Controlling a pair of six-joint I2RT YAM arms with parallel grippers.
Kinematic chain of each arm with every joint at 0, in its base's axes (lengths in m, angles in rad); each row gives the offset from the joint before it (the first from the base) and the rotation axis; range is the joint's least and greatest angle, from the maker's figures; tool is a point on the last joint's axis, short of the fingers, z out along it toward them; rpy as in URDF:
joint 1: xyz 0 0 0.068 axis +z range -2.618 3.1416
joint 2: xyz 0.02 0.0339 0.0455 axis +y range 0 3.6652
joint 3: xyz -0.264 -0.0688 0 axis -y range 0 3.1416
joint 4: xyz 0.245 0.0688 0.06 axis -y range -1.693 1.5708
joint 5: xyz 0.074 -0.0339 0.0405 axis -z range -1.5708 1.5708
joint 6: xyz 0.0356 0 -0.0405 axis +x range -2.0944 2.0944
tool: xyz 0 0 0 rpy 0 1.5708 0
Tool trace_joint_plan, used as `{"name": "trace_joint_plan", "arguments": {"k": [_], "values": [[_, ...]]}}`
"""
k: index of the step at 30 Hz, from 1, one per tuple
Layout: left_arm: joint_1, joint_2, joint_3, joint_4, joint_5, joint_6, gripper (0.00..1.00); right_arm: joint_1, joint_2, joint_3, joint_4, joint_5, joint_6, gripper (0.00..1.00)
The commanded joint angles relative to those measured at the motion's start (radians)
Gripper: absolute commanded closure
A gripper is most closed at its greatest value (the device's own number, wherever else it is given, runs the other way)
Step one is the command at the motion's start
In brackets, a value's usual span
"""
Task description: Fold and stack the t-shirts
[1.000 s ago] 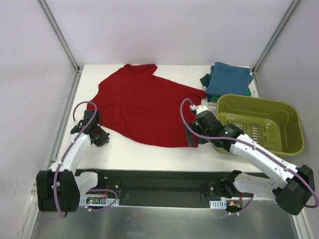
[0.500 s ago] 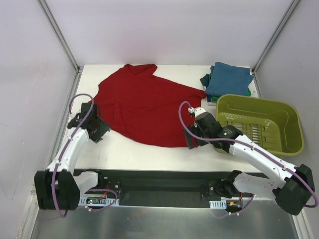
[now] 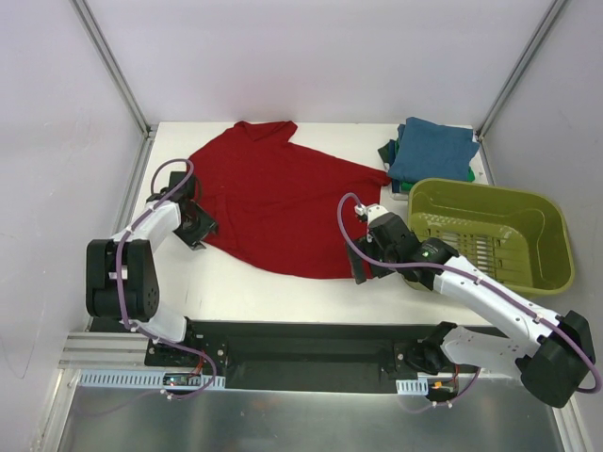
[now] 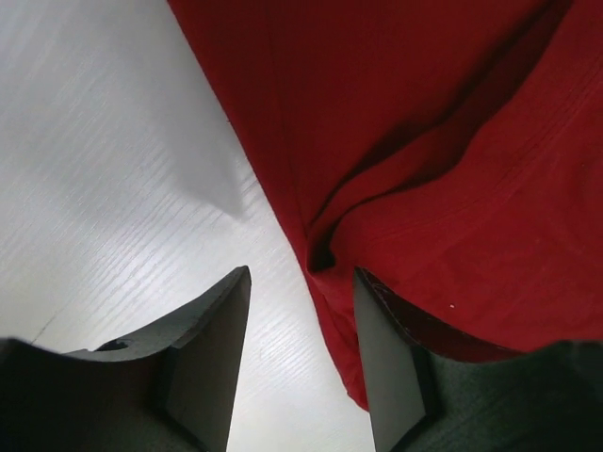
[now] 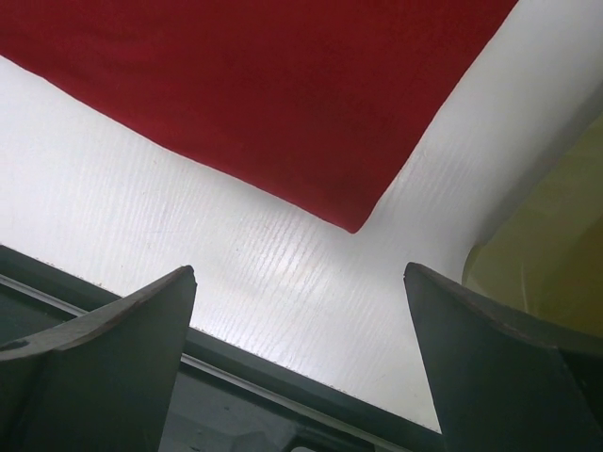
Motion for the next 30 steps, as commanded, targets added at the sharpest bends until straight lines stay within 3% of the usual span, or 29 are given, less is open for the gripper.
{"name": "trace_joint_plan", "arguments": {"k": [1, 5, 12, 20, 24, 30], "values": [[0.002, 0.045, 0.053, 0.028, 0.014, 0.018, 0.55, -0.004, -0.012, -0.004, 0.031, -0.023, -0.01, 0.03], [0.002, 0.079, 0.067, 0.036, 0.048, 0.021, 0.62, -0.006, -0.004, -0.004, 0.037, -0.035, -0.01, 0.03], [0.002, 0.067, 0.061, 0.037, 0.063, 0.03, 1.0, -0.004, 0.011, -0.002, 0.035, -0.035, -0.009, 0.03], [0.002, -0.06, -0.039, 0.037, 0.104, 0.036, 1.0, -0.004, 0.017, -0.004, 0.038, -0.046, -0.007, 0.03], [0.002, -0.189, -0.178, 0.016, 0.12, 0.039, 1.0, -0.003, 0.017, -0.011, 0.05, -0.063, -0.009, 0.03], [0.002, -0.454, -0.407, -0.047, 0.163, -0.071, 1.0, -0.004, 0.034, -0.02, 0.067, -0.103, -0.006, 0.03]]}}
